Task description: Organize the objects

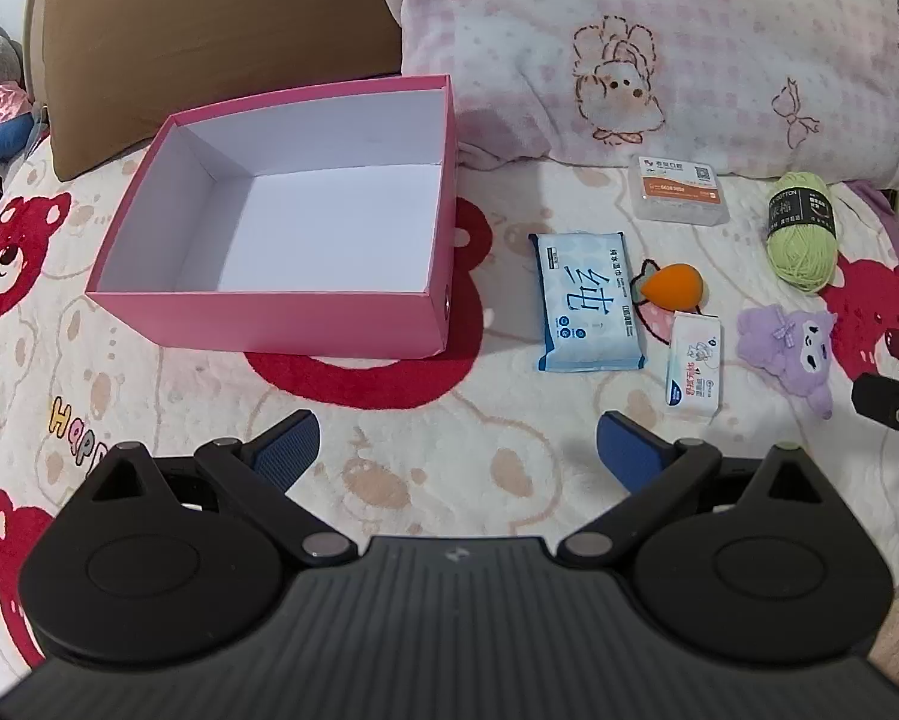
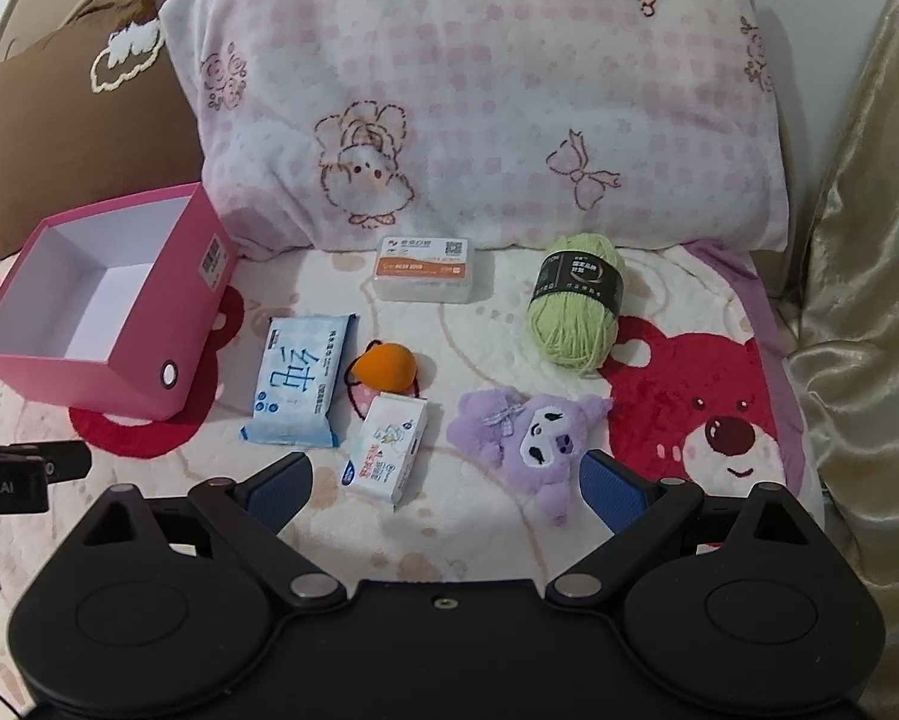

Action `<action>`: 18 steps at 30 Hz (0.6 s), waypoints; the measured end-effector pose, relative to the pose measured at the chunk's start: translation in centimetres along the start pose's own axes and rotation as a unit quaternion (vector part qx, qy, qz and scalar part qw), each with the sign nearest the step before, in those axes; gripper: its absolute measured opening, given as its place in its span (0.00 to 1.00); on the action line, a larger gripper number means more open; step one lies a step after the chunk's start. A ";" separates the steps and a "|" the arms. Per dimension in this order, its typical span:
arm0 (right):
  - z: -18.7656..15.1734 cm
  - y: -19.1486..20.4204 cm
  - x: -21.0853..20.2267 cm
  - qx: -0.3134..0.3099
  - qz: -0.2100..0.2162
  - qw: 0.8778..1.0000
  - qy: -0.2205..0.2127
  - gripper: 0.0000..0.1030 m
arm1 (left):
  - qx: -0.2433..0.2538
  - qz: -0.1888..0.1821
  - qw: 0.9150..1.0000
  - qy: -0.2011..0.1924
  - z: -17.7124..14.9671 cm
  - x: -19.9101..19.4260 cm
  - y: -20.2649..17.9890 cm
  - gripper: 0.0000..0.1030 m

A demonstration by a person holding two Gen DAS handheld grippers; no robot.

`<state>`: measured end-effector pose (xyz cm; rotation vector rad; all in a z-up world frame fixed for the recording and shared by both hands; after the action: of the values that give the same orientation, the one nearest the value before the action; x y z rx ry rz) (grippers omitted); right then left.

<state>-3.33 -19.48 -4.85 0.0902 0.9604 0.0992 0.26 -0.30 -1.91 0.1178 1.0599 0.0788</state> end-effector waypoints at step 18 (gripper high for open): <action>0.2 0.7 -2.3 0.007 0.004 1.000 -0.008 0.95 | 0.004 -0.017 0.999 -0.028 0.3 -3.1 -0.1 0.97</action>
<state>-4.55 -19.10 -2.79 0.1087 0.9444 0.0989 -1.00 -0.79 0.92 0.1089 1.0068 0.0402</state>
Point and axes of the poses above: each gripper's, at about its wrist camera, not at the fingertips, and x roughly the way its jaws point, y to its left, z to its top, the point moved 5 cm from there along x, roughly the way its jaws point, and after that the axes turned 8 degrees about z, right-handed, at the moved point
